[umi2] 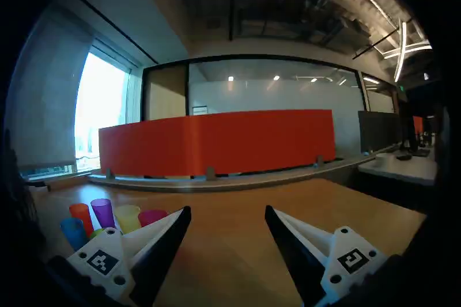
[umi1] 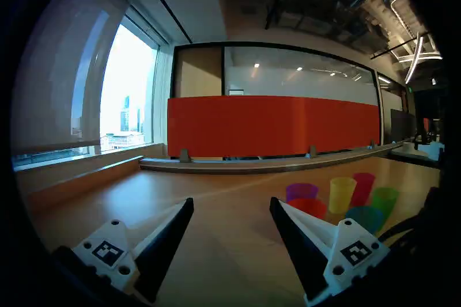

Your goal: Pour water

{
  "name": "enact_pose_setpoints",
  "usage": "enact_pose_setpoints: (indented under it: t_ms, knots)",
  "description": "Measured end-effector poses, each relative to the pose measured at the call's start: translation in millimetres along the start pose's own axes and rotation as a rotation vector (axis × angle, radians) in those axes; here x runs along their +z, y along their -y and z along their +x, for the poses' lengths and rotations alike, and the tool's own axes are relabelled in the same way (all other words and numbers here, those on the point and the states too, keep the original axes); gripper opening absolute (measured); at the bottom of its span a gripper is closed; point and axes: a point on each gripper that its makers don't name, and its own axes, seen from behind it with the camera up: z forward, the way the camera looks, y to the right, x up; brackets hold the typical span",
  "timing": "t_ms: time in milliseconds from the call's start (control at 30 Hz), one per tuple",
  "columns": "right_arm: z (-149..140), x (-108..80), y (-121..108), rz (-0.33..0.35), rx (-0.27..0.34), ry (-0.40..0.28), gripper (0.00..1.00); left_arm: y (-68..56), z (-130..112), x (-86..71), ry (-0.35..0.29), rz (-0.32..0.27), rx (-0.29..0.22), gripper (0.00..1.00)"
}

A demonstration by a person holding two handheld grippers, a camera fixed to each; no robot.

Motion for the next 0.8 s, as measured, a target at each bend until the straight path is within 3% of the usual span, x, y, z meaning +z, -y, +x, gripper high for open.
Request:
enact_pose_setpoints:
  t_ms: [800]
  knots:
    - [-19.7, 4.6, 0.6, -0.001, -0.053, 0.025, 0.99, 0.2, -0.5, -0.1, 0.0, 0.0, 0.0, 0.98]
